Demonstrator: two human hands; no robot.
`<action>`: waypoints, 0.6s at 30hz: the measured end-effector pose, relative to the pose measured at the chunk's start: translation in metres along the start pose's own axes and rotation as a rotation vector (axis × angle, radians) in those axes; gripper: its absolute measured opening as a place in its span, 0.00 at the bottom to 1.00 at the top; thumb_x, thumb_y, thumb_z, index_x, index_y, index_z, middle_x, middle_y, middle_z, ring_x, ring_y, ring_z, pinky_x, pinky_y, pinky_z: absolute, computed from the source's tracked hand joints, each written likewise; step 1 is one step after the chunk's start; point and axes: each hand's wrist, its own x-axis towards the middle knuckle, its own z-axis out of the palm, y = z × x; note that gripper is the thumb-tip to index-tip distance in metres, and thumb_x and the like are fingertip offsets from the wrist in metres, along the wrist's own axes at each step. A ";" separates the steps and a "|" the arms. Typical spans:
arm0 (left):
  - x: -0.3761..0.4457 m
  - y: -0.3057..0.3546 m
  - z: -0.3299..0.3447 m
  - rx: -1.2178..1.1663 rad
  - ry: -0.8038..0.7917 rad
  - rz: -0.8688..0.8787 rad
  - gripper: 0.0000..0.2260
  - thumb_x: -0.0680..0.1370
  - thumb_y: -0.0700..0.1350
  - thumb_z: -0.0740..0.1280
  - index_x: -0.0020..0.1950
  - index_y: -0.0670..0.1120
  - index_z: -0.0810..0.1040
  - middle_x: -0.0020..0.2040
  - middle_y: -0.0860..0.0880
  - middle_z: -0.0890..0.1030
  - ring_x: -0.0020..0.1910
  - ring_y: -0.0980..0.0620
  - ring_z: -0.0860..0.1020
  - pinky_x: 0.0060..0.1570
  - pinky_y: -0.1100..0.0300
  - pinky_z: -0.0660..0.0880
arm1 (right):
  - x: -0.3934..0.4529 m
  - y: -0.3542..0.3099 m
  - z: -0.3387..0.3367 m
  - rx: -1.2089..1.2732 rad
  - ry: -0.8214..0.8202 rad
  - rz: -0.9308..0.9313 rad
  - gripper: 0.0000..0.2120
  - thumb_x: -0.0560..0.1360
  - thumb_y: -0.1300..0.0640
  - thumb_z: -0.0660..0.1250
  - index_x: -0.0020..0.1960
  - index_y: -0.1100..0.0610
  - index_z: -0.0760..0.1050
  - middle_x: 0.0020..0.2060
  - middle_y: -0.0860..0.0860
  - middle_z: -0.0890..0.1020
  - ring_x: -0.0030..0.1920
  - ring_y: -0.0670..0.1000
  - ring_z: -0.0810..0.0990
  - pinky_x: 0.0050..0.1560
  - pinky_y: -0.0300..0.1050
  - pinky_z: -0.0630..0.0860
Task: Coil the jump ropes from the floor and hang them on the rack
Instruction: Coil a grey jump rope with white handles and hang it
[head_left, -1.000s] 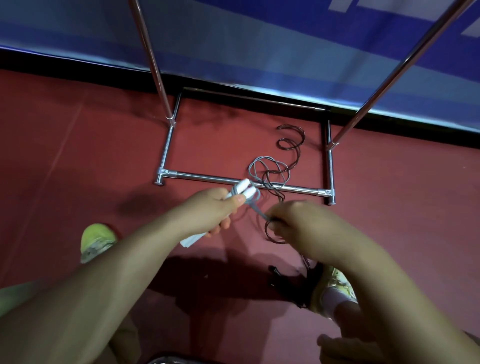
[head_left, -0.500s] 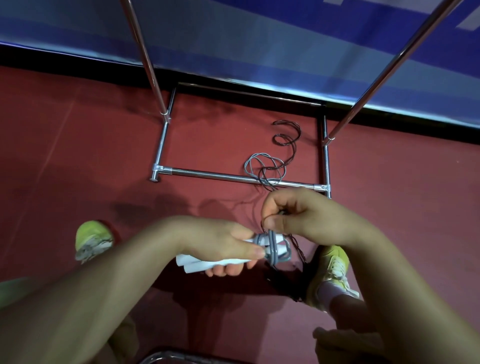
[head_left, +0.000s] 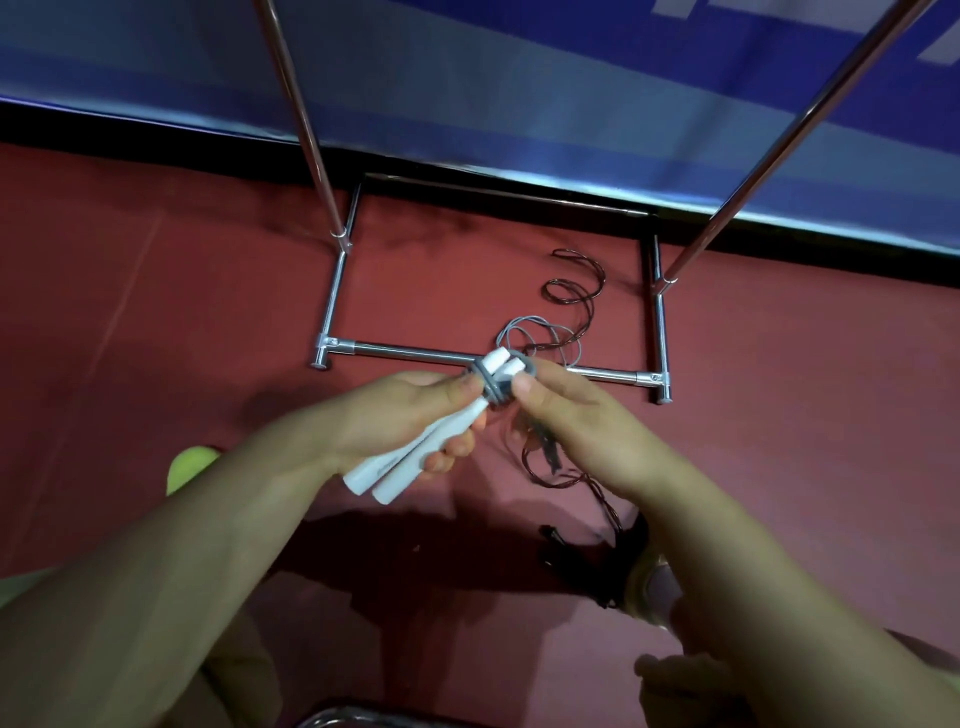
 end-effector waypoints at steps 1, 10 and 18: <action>-0.001 0.002 0.003 -0.064 -0.003 -0.009 0.16 0.77 0.58 0.60 0.43 0.45 0.74 0.31 0.49 0.73 0.26 0.53 0.69 0.27 0.63 0.67 | 0.000 0.002 0.001 -0.040 0.035 -0.008 0.09 0.82 0.55 0.58 0.46 0.49 0.75 0.30 0.42 0.75 0.29 0.41 0.72 0.35 0.35 0.72; 0.003 0.003 0.008 -0.105 -0.139 -0.129 0.26 0.72 0.67 0.62 0.48 0.43 0.79 0.34 0.47 0.78 0.28 0.51 0.75 0.28 0.61 0.73 | -0.003 0.009 -0.011 0.011 0.263 -0.020 0.13 0.81 0.55 0.59 0.40 0.58 0.73 0.32 0.55 0.73 0.29 0.52 0.67 0.31 0.44 0.64; 0.007 0.002 0.019 -0.107 0.064 -0.059 0.18 0.75 0.58 0.61 0.44 0.43 0.76 0.30 0.51 0.71 0.23 0.54 0.66 0.28 0.61 0.62 | 0.003 0.021 -0.002 -0.130 0.412 0.112 0.27 0.79 0.41 0.59 0.29 0.58 0.66 0.22 0.51 0.66 0.24 0.49 0.62 0.28 0.41 0.60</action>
